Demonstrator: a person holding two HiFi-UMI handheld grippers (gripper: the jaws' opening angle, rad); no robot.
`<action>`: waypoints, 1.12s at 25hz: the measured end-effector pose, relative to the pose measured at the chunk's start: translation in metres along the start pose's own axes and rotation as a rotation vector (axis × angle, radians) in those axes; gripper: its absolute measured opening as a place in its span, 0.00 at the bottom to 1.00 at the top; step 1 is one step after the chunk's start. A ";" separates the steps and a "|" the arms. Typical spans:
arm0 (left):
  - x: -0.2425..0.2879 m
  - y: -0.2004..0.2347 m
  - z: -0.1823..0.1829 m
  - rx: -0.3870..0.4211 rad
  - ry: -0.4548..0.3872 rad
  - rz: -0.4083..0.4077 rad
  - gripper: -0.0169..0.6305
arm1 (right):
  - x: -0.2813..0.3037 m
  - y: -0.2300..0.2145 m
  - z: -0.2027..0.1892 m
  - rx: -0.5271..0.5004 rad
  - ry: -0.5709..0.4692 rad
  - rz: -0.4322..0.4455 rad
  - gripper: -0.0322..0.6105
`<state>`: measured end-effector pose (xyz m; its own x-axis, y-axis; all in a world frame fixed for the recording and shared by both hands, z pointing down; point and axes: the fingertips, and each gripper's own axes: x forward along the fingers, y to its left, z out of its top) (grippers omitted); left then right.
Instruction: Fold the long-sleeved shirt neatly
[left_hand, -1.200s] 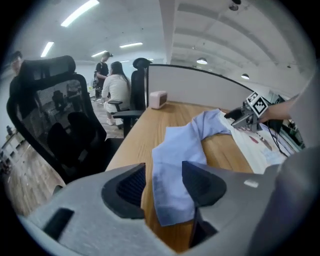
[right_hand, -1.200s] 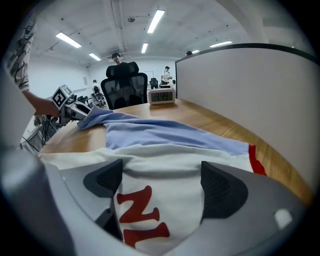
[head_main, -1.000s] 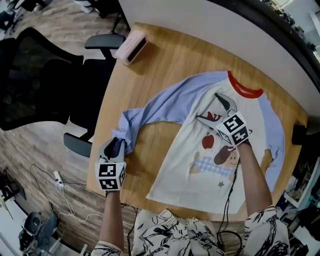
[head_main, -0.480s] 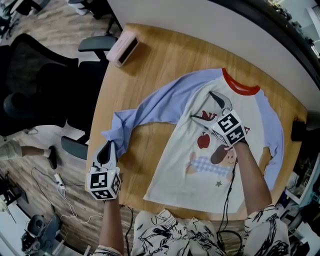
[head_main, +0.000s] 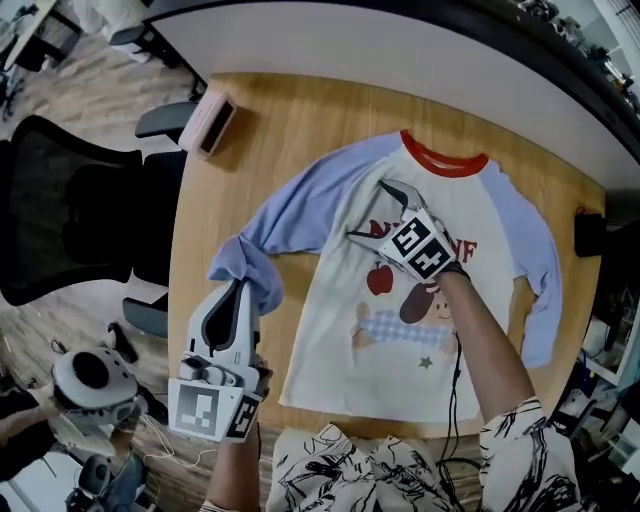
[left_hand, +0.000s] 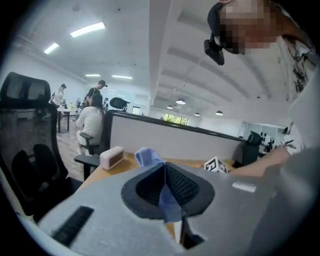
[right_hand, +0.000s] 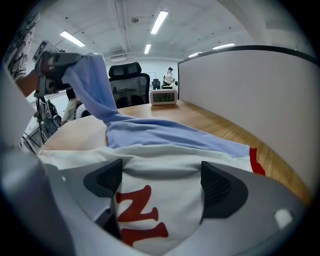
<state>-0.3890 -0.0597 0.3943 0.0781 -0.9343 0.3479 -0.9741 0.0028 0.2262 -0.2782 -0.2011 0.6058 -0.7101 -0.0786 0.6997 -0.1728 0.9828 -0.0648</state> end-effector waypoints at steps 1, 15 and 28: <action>0.005 -0.015 0.010 0.009 -0.020 -0.032 0.06 | 0.000 0.000 0.000 0.001 0.000 -0.001 0.81; 0.034 -0.216 0.087 0.124 -0.164 -0.550 0.06 | -0.007 0.002 0.005 -0.061 -0.045 -0.017 0.81; 0.045 -0.293 0.069 0.122 -0.101 -0.710 0.06 | -0.079 -0.020 -0.030 -0.135 -0.039 -0.055 0.81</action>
<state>-0.1151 -0.1269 0.2809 0.6862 -0.7243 0.0674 -0.7127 -0.6509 0.2614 -0.1984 -0.2098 0.5728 -0.7284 -0.1363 0.6715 -0.1202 0.9902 0.0707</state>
